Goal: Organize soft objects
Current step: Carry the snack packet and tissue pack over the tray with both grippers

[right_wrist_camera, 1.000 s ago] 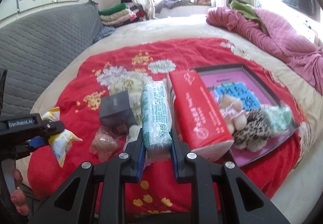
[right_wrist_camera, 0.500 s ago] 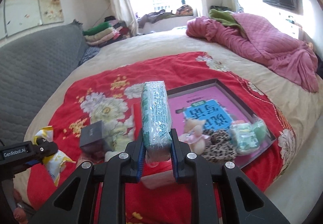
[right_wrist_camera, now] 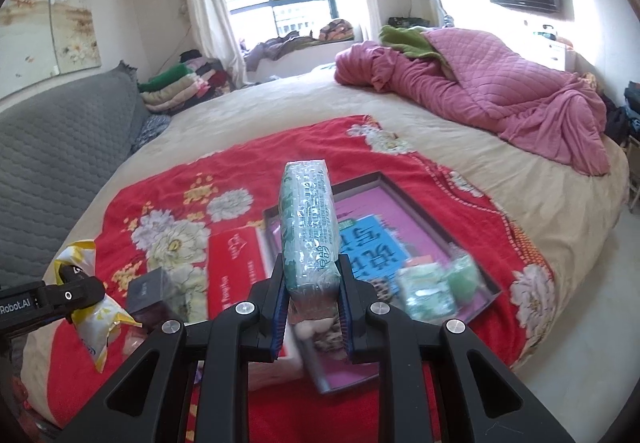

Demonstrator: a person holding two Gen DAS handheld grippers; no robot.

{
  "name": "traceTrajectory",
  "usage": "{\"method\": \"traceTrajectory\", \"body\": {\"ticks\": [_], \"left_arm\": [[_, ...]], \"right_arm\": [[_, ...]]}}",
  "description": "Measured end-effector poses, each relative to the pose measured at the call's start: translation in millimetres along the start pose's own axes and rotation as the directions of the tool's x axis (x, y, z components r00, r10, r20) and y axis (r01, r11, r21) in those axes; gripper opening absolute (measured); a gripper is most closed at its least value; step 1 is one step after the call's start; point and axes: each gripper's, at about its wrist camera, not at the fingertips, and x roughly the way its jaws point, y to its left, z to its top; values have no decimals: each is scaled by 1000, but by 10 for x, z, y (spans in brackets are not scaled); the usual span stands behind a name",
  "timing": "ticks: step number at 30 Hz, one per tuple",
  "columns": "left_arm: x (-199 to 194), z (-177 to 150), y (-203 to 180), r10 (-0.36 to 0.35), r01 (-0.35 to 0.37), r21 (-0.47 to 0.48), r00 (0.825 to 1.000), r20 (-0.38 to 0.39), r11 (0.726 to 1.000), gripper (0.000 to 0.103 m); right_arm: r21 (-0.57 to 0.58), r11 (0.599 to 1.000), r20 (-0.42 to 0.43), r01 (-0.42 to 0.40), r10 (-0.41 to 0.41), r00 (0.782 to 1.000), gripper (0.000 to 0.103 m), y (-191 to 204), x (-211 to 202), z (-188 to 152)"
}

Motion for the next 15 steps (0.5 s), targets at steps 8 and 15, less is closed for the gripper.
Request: {"method": "traceTrajectory", "body": {"ticks": [8,15], "left_arm": [[90,41,-540,-38,38,103,999,-4,994,49],[238,70,-940,-73,77,160,997,-28,984,49]], "right_arm": [[61,996,38,63,-66,997,22,-486,-117,122],[75,993,50,90,-94,994,22,-747,-162,220]]}}
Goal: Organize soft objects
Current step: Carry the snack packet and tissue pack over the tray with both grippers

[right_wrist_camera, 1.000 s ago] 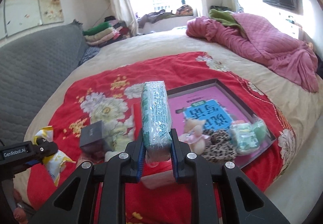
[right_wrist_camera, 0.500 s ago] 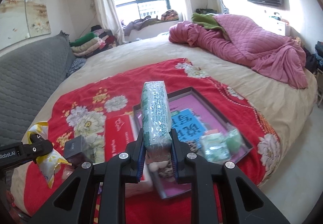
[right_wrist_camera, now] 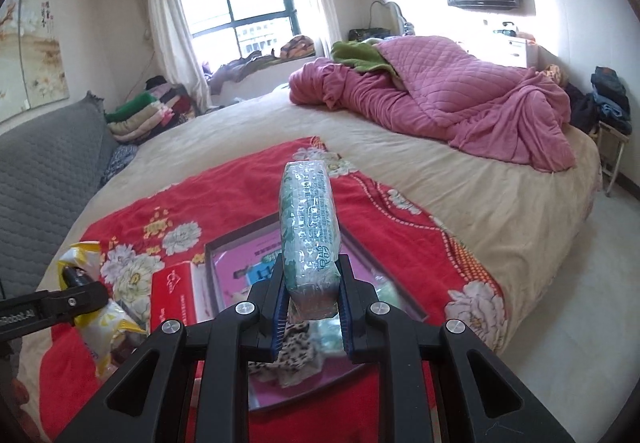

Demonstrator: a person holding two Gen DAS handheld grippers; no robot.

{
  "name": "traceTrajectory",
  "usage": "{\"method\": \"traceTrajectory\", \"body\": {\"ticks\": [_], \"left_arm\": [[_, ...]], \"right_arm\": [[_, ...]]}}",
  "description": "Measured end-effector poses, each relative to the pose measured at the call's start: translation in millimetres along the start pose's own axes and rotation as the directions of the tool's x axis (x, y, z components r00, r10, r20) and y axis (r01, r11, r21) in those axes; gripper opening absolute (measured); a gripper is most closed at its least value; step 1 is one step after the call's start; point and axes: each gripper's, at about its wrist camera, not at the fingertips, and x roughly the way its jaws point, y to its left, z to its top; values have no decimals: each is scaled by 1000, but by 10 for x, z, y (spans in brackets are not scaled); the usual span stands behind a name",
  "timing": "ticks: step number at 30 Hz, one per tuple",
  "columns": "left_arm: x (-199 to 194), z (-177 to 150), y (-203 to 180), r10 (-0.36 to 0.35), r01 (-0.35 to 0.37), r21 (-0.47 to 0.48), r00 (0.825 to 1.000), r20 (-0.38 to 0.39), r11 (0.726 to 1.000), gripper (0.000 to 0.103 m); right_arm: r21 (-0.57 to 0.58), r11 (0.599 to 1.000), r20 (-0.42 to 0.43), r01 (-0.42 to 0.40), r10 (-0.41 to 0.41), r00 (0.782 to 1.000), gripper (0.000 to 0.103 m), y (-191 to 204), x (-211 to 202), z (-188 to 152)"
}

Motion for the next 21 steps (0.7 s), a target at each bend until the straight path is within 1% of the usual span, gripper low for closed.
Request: {"method": "traceTrajectory", "body": {"ticks": [2,5,11,16,19,21], "left_arm": [[75,21,-105,-8,8,16,1000,-11,1000,49],[187,41,-264,-27,28,42,999,-30,999,49],[408,84,-530,-51,56,92,997,-60,994,49],[580,80,-671,-60,71,124,994,-92,990,49],[699,66,-723,-63,78,139,992,-113,987,49],[797,53,-750,-61,81,149,989,-135,986,49]], "right_arm": [[-3,1000,4,-11,11,1000,22,-37,2,31],[-29,1000,10,-2,2,1000,22,-30,-10,66],[-57,998,2,-35,35,999,22,-31,14,123],[-37,996,-18,-85,85,996,22,-87,88,99],[-24,995,-24,-96,95,995,22,-141,153,90],[13,993,-42,-116,117,992,22,-200,212,73]]}}
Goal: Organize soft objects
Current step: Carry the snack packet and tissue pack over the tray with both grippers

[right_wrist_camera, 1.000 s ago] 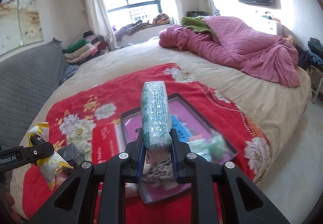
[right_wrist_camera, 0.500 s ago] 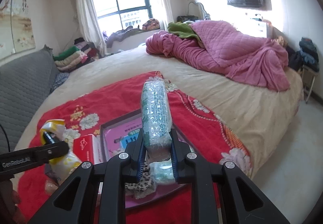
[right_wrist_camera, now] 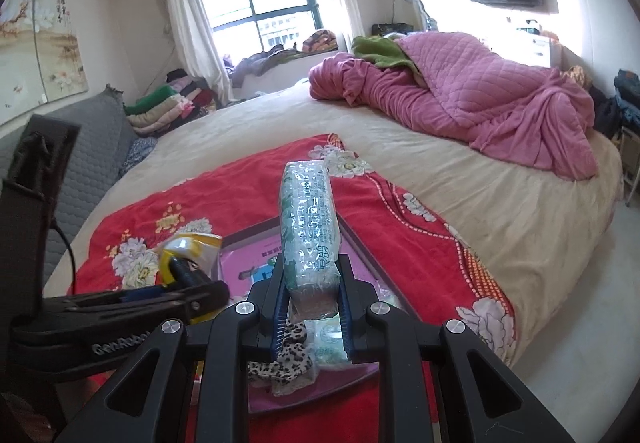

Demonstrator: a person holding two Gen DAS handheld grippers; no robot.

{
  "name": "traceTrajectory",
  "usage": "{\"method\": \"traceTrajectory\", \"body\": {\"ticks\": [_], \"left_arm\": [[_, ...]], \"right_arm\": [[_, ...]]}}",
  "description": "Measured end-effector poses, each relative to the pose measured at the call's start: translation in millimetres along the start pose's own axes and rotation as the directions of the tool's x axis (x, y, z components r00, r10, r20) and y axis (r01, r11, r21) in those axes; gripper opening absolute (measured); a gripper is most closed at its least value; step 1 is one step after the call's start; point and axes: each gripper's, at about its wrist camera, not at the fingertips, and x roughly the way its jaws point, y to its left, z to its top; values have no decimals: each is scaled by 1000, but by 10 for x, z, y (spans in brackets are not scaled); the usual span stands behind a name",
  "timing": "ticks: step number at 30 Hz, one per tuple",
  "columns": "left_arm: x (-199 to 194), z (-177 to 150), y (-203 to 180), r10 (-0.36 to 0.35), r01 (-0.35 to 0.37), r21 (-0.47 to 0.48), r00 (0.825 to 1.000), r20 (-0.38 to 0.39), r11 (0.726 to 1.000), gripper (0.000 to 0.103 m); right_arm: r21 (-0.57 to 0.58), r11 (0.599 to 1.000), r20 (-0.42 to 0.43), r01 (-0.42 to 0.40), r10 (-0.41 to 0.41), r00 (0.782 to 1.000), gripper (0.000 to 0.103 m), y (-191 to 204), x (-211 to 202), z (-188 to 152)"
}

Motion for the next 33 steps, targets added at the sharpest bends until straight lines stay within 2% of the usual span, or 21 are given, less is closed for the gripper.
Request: {"method": "traceTrajectory", "body": {"ticks": [4,8,19,33], "left_arm": [[177,-26,-61,-5,5,19,999,-42,1000,49],[320,-62,-67,-32,33,19,996,-80,999,49],[709,-120,-47,-14,21,40,985,-169,999,49],[994,-51,74,-4,11,31,978,-209,999,49]], "right_arm": [[68,997,-25,-21,23,999,22,-144,95,-10],[73,997,-47,6,-2,999,22,-207,173,-50],[30,996,-128,81,-77,989,22,-311,460,-201],[30,999,-221,44,-36,975,22,-316,759,-369]]}}
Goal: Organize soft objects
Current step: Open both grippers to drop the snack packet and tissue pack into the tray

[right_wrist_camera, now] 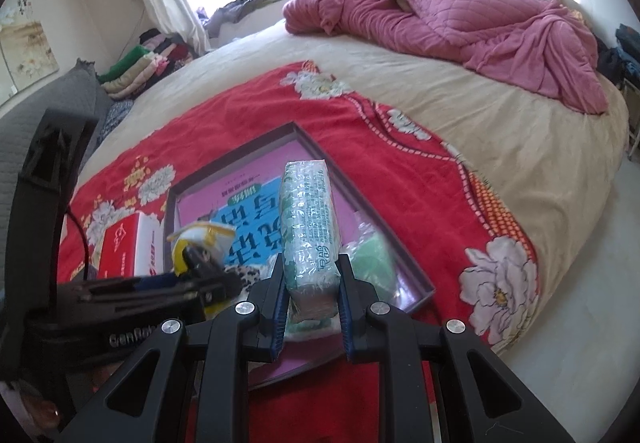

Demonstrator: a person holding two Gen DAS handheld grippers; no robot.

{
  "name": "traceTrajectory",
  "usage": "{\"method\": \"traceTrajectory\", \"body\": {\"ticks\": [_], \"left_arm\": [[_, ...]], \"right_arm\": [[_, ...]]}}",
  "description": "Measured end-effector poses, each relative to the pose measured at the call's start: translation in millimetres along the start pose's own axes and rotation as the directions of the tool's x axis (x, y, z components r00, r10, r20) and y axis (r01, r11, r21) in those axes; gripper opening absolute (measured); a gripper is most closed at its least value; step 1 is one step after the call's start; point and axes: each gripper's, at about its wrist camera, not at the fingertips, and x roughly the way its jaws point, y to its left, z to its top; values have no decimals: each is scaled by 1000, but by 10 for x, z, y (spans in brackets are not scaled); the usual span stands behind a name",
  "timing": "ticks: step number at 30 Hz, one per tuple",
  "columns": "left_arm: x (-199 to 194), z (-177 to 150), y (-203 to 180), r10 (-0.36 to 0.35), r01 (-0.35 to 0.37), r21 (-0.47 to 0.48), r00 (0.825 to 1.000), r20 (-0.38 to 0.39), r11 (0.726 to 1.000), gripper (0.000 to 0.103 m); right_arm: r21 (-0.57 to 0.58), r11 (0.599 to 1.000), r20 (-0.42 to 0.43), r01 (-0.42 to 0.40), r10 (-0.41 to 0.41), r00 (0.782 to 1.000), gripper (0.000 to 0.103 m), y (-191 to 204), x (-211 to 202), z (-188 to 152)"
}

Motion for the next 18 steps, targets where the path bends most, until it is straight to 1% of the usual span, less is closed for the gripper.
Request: {"method": "traceTrajectory", "body": {"ticks": [2,4,5,8,11,16,18], "left_arm": [[35,10,16,9,-9,1,1000,-6,1000,49],[75,16,48,27,-27,-10,999,-24,1000,49],[88,20,69,19,-20,-16,999,-27,1000,49],[91,26,79,19,-20,-11,1000,-22,1000,49],[84,36,107,19,-19,-15,1000,-21,1000,49],[76,45,161,19,-19,-21,1000,-19,1000,49],[89,39,156,38,-38,-17,999,-18,999,49]], "right_arm": [[-3,1000,-11,-11,11,1000,22,17,44,-12],[28,998,-23,-57,58,998,22,-1,93,-17],[43,997,-28,-71,72,997,22,-8,111,-20],[19,998,-31,-65,65,997,22,29,144,-20],[52,993,-49,-109,112,993,22,10,205,-19],[36,994,-83,-108,110,990,22,48,304,-29],[36,994,-90,-103,106,990,22,55,339,-35]]}}
